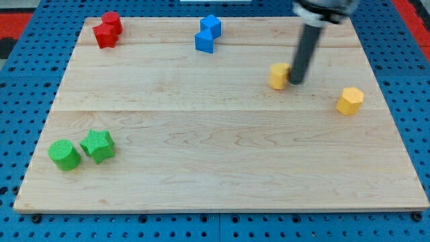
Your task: Place the blue blocks and yellow heart in a vertical line
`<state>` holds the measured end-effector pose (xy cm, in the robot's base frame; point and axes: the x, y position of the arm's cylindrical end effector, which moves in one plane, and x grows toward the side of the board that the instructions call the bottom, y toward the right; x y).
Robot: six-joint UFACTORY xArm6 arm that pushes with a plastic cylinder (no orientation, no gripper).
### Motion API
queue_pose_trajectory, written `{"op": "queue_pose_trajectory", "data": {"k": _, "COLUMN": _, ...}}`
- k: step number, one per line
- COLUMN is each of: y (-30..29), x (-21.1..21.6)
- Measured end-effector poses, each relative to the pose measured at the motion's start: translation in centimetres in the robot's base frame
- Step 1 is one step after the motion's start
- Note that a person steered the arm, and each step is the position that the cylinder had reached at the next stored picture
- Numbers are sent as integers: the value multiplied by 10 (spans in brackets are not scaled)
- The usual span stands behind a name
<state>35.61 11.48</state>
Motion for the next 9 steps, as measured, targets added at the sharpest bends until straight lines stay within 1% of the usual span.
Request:
{"op": "queue_pose_trajectory", "data": {"k": 1, "y": -28, "x": -18}}
{"op": "queue_pose_trajectory", "data": {"k": 2, "y": -6, "x": 16}}
{"op": "queue_pose_trajectory", "data": {"k": 3, "y": -90, "x": -11}}
{"op": "queue_pose_trajectory", "data": {"k": 4, "y": -140, "x": -51}}
{"op": "queue_pose_trajectory", "data": {"k": 5, "y": -88, "x": -32}}
{"op": "queue_pose_trajectory", "data": {"k": 6, "y": -50, "x": -30}}
{"op": "queue_pose_trajectory", "data": {"k": 7, "y": -14, "x": -93}}
{"op": "queue_pose_trajectory", "data": {"k": 8, "y": -17, "x": -161}}
{"op": "queue_pose_trajectory", "data": {"k": 9, "y": -38, "x": -163}}
